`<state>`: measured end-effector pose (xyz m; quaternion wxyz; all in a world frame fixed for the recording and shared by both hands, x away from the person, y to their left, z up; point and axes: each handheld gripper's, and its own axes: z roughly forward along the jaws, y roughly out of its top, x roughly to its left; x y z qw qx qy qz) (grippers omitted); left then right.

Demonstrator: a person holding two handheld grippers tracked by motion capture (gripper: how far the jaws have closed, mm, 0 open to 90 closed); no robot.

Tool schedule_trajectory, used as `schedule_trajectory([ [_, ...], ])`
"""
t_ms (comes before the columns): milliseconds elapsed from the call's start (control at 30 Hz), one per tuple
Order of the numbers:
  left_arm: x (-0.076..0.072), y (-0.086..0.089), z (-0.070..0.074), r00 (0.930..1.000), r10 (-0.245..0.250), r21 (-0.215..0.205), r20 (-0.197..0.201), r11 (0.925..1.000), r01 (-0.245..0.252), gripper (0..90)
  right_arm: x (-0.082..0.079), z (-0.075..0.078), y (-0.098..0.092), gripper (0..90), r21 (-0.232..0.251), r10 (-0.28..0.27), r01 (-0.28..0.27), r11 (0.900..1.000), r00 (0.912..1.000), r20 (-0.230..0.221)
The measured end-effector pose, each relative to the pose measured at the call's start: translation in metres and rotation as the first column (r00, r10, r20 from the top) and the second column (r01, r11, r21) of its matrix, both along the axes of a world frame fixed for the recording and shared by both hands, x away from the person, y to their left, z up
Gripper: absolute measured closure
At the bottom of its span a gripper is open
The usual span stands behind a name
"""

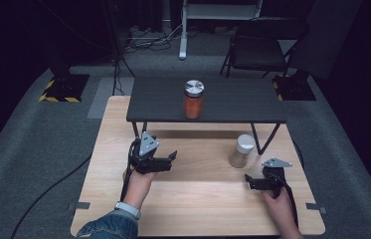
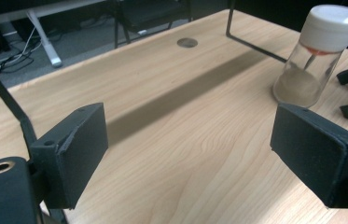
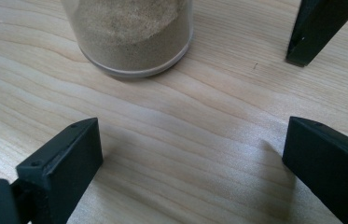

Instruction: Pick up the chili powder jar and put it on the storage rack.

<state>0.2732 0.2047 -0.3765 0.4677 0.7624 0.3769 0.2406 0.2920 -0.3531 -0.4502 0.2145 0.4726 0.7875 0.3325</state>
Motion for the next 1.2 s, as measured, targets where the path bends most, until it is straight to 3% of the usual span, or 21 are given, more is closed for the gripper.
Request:
schedule_trajectory([
  [367, -0.003, -0.004, -0.026, 0.9983, 0.007, 0.031, -0.058, 0.9995, -0.005, 11.2, 0.0, 0.0, 0.0, 4.5, 0.0, 0.0, 0.0, 1.0, 1.0, 0.0],
  [500, -0.002, -0.003, -0.038, 0.9953, 0.022, 0.021, -0.094, 0.9996, -0.02, 11.1, 0.0, 0.0, 0.0, 4.6, 0.0, 0.0, 0.0, 1.0, 1.0, 0.0],
  [633, 0.0, -0.004, -0.046, 0.9908, 0.045, 0.041, -0.128, 0.9984, -0.04, 10.8, 0.0, 0.0, 0.0, 4.6, 0.0, 0.0, 0.0, 1.0, 1.0, 0.0],
  [833, 0.013, -0.014, -0.051, 0.972, 0.09, 0.09, -0.217, 0.9934, -0.072, 10.1, 0.0, 0.0, 0.0, 4.6, 0.0, 0.0, 0.0, 1.0, 1.0, 0.0],
  [1033, 0.021, -0.026, -0.052, 0.9607, 0.108, 0.147, -0.256, 0.9865, -0.071, 9.6, 0.0, 0.0, 0.0, 4.6, 0.0, 0.0, 0.0, 1.0, 1.0, 0.0],
  [1133, 0.027, -0.028, -0.054, 0.9512, 0.115, 0.157, -0.286, 0.985, -0.072, 8.6, 0.0, 0.0, 0.0, 4.6, 0.0, 0.0, 0.0, 1.0, 1.0, 0.0],
  [1200, 0.028, -0.028, -0.056, 0.9493, 0.115, 0.155, -0.292, 0.9853, -0.072, 8.3, 0.0, 0.0, 0.0, 4.6, 0.0, 0.0, 0.0, 1.0, 1.0, 0.0],
])
